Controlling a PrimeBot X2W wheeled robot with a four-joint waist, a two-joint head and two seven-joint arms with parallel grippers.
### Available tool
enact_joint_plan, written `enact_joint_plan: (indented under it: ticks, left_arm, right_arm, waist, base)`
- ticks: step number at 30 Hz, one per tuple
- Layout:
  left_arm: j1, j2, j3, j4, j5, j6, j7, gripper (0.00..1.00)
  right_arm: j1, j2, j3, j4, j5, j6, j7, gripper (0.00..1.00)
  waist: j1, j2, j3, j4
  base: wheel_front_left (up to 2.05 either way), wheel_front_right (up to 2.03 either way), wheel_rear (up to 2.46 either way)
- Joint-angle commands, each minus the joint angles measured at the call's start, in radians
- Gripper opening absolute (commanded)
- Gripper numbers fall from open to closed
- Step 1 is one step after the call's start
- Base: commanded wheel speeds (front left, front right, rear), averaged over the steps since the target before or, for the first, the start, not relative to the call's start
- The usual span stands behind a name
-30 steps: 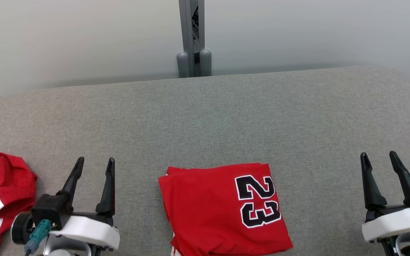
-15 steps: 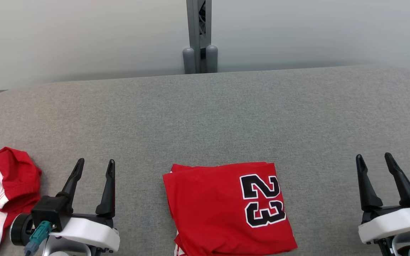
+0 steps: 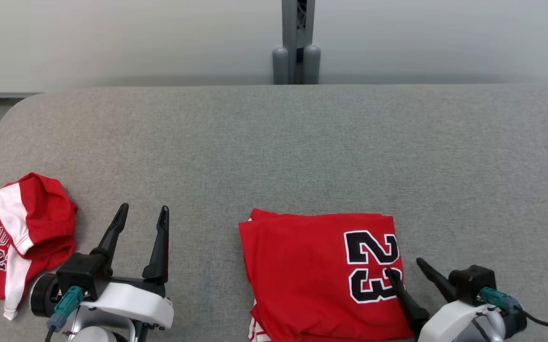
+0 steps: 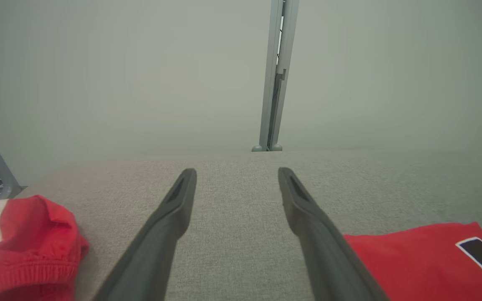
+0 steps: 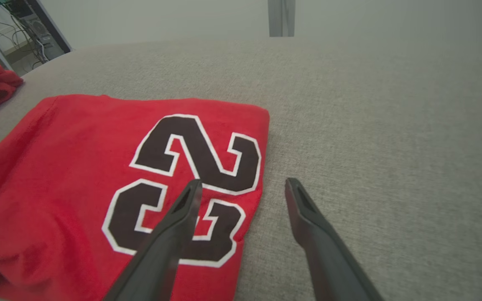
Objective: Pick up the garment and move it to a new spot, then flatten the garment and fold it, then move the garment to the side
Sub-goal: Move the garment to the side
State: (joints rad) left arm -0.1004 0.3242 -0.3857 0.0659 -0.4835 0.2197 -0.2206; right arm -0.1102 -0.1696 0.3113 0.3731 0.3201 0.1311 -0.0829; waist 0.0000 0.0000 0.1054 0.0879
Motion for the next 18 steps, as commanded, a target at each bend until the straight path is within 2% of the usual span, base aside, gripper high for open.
enact_joint_plan:
  ticks: [1,6,7,8,9,10,15,18]
  left_arm:
    - [-0.021,-0.004,0.0,0.004,0.004,-0.007,-0.006,1.0]
    - [-0.033,-0.01,-0.006,0.018,0.003,-0.009,-0.01,1.0]
    - [-0.036,-0.01,-0.006,0.019,0.004,-0.009,-0.012,1.0]
    - [-0.038,-0.011,-0.007,0.021,0.005,-0.01,-0.013,1.0]
    - [-0.038,-0.011,-0.007,0.022,0.006,-0.009,-0.014,1.0]
    - [-0.038,-0.011,-0.007,0.023,0.007,-0.009,-0.016,1.0]
    - [-0.041,-0.004,-0.01,0.015,0.014,-0.009,-0.019,1.0]
    - [-0.04,0.0,-0.016,-0.002,0.019,-0.011,-0.017,1.0]
  right_arm:
    - [-0.026,-0.005,0.02,0.045,0.024,-0.001,-0.009,1.0]
    - [-0.075,0.005,0.093,0.165,0.062,-0.001,-0.021,1.0]
    - [-0.09,0.007,0.108,0.192,0.075,-0.001,-0.025,0.93]
    - [-0.1,0.01,0.122,0.214,0.084,-0.001,-0.03,0.43]
    - [-0.109,0.011,0.139,0.23,0.09,-0.001,-0.037,0.19]
    - [-0.119,0.009,0.15,0.244,0.094,-0.001,-0.047,0.0]
    - [-0.172,-0.019,0.192,0.283,0.086,-0.002,-0.102,0.0]
    - [-0.202,-0.025,0.218,0.296,0.056,-0.002,-0.128,0.0]
  waist:
    - [0.0,0.0,0.016,0.016]
    - [0.0,0.0,0.029,0.024]
    - [0.0,0.0,0.033,0.024]
    - [0.0,0.0,0.035,0.023]
    - [0.0,0.0,0.037,0.021]
    - [0.0,0.0,0.039,0.018]
    - [0.0,0.0,0.045,-0.025]
    - [0.0,0.0,0.046,-0.094]
  base:
    - [0.0,0.0,0.0]
    - [0.0,0.0,0.0]
    - [0.0,0.0,0.0]
    - [0.0,0.0,0.0]
    - [0.0,0.0,0.0]
    - [0.0,0.0,0.0]
    - [0.0,0.0,0.0]
    - [0.0,0.0,0.0]
